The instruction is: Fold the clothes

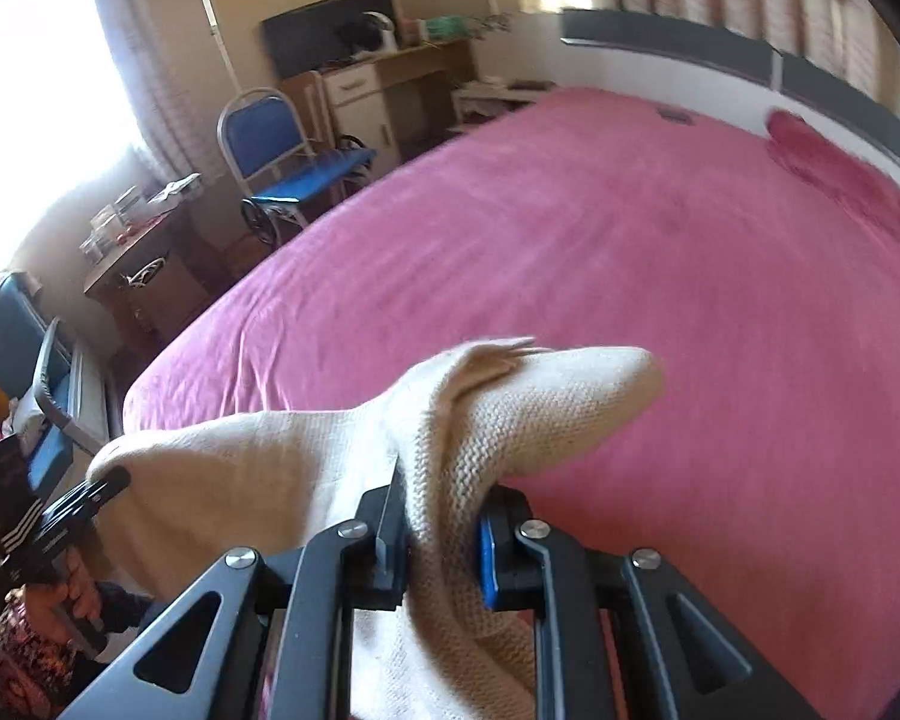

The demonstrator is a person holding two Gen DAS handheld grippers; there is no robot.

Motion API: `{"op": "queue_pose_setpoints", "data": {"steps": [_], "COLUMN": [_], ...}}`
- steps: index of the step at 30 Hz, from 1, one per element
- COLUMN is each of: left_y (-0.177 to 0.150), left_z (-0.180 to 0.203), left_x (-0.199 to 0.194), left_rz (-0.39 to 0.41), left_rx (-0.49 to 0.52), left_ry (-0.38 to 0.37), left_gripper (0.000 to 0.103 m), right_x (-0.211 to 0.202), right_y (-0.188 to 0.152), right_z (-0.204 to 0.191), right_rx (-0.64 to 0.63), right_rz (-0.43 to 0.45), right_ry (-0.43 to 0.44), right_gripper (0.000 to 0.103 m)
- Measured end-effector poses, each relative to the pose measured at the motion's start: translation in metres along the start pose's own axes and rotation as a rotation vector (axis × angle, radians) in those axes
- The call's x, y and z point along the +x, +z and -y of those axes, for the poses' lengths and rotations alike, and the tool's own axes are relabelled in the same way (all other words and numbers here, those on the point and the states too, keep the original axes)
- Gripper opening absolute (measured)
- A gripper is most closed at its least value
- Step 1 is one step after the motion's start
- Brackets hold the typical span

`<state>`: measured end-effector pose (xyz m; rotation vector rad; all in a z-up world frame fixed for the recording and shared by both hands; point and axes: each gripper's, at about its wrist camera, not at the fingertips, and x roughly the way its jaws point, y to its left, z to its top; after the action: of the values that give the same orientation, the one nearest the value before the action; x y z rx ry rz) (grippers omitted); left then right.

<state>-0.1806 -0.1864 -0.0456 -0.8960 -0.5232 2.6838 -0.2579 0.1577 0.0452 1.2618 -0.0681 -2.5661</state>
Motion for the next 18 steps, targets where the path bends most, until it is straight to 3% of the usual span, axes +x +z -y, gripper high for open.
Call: {"op": "queue_pose_setpoints", "data": {"steps": [4,8,11,13,15,17,18], "left_y": [0.012,0.001,-0.022,-0.034,-0.042,-0.044,-0.045], "left_z": [-0.039,-0.091,-0.124,-0.137,-0.139,-0.141,-0.142], "left_x": [0.006,0.043,0.084,0.097,0.099,0.095,0.092], "left_rz": [0.041,-0.028,-0.13,-0.148,-0.116,-0.103,-0.098], "left_rx": [-0.037,-0.126,-0.204,-0.24,-0.225,-0.227,-0.229], "left_ry": [0.19,0.347,0.416,0.421,0.431,0.428,0.426], "left_gripper": [0.014,0.014,0.014,0.018,0.022,0.041,0.041], "right_x": [0.065,0.153,0.214,0.245,0.264,0.272,0.274], "right_y": [0.049,0.075,0.069,0.061,0.053,0.047,0.044], "right_z": [-0.028,-0.04,-0.032,-0.021,-0.003,0.017,0.028], "right_rx": [-0.07,-0.064,-0.042,-0.022,0.03,0.1,0.138], "right_rz": [0.005,-0.057,-0.14,-0.187,-0.228,-0.247,-0.252], "right_ry": [0.001,0.008,-0.032,-0.075,-0.055,-0.002,0.033], "right_gripper": [0.016,0.016,0.016,0.016,0.019,0.031,0.031]}}
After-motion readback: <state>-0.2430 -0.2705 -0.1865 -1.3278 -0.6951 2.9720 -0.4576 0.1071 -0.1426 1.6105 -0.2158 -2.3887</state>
